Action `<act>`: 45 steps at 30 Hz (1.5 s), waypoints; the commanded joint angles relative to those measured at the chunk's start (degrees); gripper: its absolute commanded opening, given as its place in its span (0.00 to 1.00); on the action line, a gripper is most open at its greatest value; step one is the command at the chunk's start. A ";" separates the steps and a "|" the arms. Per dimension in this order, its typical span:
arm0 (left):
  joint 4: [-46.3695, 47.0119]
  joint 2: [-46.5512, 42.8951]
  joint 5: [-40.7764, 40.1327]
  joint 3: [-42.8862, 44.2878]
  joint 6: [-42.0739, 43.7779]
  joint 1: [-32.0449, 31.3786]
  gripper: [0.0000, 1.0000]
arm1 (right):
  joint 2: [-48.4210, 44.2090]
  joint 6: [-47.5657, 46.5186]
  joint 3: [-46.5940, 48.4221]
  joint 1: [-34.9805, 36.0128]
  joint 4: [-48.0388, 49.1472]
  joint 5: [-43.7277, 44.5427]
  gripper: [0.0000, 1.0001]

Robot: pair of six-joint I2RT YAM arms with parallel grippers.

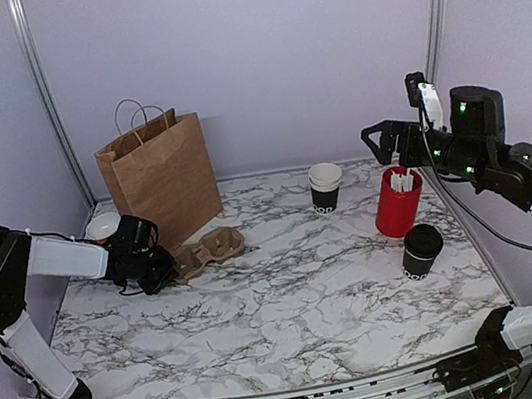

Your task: Pack the takeout coffee

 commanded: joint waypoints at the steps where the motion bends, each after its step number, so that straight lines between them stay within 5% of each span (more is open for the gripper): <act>1: -0.25 -1.22 -0.65 0.78 0.54 -0.64 0.00 | 0.25 -0.29 1.54 0.23 2.13 -0.76 1.00; 18: -2.15 -5.30 0.21 0.16 5.25 -3.66 0.00 | -0.69 0.00 -0.93 0.23 4.17 -2.54 1.00; 28: -7.01 -4.39 3.62 6.21 12.04 -10.82 0.00 | 2.50 0.20 1.00 0.37 1.42 -2.94 1.00; 45: 4.12 1.52 -5.26 5.58 -13.38 -30.01 0.00 | 5.09 1.14 1.66 0.86 -3.40 -3.53 1.00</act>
